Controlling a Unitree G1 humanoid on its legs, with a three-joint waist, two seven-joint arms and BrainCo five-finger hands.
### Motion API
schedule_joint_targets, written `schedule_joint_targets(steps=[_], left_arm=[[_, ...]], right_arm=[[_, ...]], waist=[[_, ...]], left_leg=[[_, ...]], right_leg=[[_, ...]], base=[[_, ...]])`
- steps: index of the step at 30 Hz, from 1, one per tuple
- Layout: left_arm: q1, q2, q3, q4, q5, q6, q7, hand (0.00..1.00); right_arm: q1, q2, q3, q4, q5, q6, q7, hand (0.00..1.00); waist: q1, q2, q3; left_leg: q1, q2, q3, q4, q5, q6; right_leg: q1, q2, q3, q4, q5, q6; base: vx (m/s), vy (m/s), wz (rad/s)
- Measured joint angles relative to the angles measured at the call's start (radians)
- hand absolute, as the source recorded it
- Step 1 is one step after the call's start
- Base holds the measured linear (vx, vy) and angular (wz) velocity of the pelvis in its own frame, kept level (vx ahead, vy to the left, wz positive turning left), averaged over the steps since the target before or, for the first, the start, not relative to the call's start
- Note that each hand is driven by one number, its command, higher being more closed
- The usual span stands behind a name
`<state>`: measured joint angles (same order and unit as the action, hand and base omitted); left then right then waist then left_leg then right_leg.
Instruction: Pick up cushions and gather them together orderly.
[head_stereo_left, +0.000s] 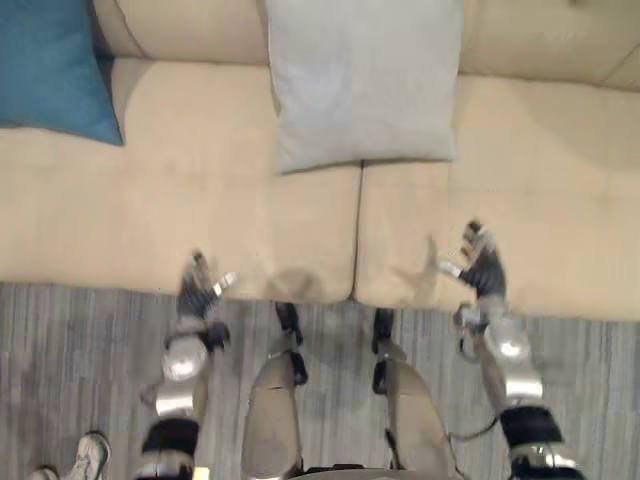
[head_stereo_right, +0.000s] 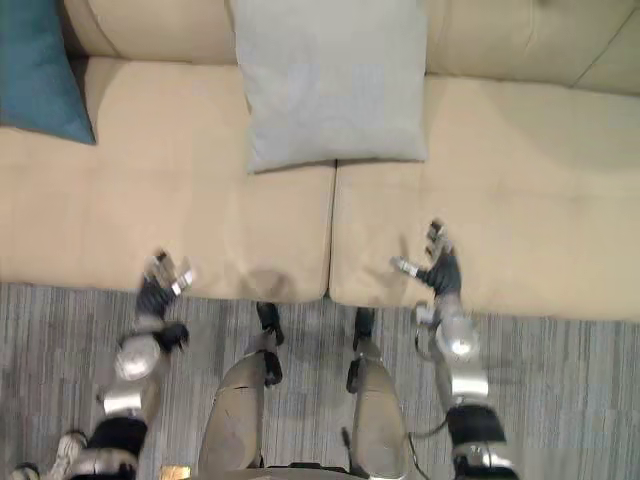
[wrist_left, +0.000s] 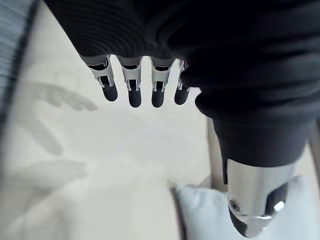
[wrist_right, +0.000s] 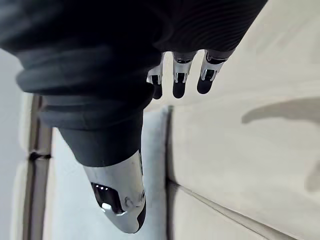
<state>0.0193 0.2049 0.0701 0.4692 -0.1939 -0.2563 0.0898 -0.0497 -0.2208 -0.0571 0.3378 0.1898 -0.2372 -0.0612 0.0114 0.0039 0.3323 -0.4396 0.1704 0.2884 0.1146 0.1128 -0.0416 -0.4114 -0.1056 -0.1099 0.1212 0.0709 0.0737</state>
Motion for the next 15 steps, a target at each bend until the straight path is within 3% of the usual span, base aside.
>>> schedule_joint_targets(steps=[7, 10, 15], left_arm=[[0.181, -0.014, 0.012, 0.28, 0.12, 0.023, -0.099, 0.0], [0.217, -0.02, 0.011, 0.342, 0.164, 0.04, -0.115, 0.0], [0.197, -0.021, 0.009, 0.366, 0.169, 0.051, -0.131, 0.0]], right_arm=[[0.198, 0.012, -0.005, 0.325, -0.147, 0.012, 0.087, 0.0], [0.215, 0.019, -0.005, 0.405, -0.187, 0.028, 0.089, 0.0], [0.204, 0.019, -0.011, 0.476, -0.2, 0.047, 0.087, 0.0]], waist=[[-0.009, -0.026, -0.176], [-0.028, -0.032, -0.202], [-0.03, -0.038, -0.21]], left_leg=[[0.256, -0.036, 0.01, -0.151, -0.003, -0.013], [0.349, -0.054, 0.012, -0.211, 0.003, -0.023], [0.393, -0.069, 0.061, -0.21, 0.002, -0.021]], right_leg=[[0.203, -0.007, 0.004, -0.059, -0.043, 0.016], [0.253, -0.011, 0.021, -0.06, -0.054, 0.025], [0.26, -0.019, 0.087, -0.054, -0.043, 0.044]], base=[[0.07, -0.005, -0.03], [0.05, 0.033, -0.14], [0.03, 0.032, -0.32]])
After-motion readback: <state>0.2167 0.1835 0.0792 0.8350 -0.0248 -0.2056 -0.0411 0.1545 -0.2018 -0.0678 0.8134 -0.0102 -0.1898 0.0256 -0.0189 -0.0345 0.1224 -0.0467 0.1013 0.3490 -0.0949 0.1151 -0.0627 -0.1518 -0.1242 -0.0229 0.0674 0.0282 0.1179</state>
